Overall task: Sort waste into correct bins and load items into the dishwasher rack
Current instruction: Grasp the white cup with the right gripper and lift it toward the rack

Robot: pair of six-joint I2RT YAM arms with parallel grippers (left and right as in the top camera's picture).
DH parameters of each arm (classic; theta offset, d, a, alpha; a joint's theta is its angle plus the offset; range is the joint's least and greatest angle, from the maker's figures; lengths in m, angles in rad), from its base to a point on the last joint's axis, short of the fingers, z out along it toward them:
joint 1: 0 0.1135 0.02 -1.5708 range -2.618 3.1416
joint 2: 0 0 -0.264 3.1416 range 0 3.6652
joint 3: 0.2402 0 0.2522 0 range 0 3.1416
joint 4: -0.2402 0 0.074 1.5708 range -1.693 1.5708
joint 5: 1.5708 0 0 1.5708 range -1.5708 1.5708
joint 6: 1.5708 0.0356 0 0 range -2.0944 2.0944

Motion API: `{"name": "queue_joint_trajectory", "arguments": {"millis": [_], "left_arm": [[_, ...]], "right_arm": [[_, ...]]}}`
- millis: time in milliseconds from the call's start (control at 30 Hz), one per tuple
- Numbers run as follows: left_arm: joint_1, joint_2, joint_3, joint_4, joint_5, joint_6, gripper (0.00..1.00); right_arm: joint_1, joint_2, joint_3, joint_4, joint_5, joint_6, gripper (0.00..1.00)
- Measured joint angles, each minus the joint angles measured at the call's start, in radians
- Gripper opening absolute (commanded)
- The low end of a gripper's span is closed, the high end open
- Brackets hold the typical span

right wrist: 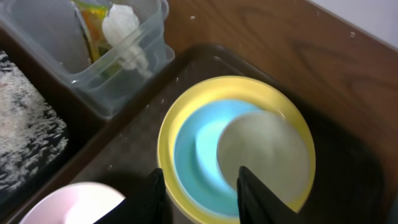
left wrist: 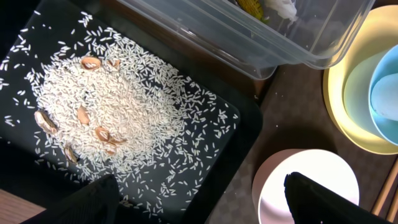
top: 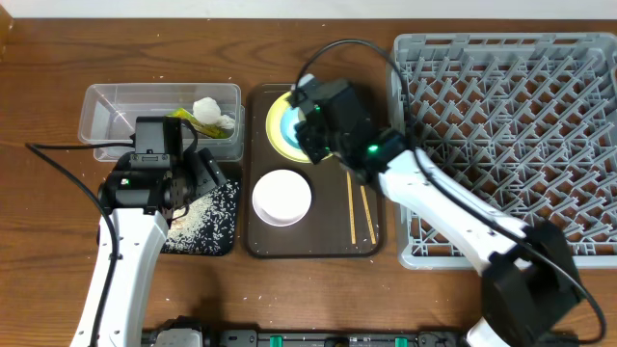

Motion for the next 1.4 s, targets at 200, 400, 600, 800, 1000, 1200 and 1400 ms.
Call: {"name": "queue_joint_trajectory", "arguments": {"millis": [200,400,600,800,1000,1200,1400], "left_arm": [[0.000,0.000,0.000,0.000,0.000,-0.005,0.92],[0.000,0.000,0.000,0.000,0.000,-0.008,0.92],[0.000,0.000,0.000,0.000,0.000,-0.008,0.93],[0.000,0.000,0.000,0.000,0.000,-0.008,0.93],[0.000,0.000,0.000,0.000,0.000,-0.008,0.93],[0.000,0.000,0.000,0.000,0.000,-0.008,0.93],[0.000,0.000,0.000,-0.001,0.000,-0.008,0.93]], "right_arm": [[0.006,0.079,0.000,0.110,0.032,-0.027,0.40],[0.006,0.154,0.001,0.141,0.044,-0.035,0.39],[0.006,0.196,0.001,0.133,0.045,-0.048,0.15],[0.006,0.196,0.002,0.134,0.049,-0.045,0.01],[0.006,0.196,0.002,0.134,0.051,-0.045,0.01],[0.000,0.145,0.001,0.117,0.036,-0.045,0.01],[-0.114,-0.104,0.002,0.063,-0.123,-0.044,0.01]]}}
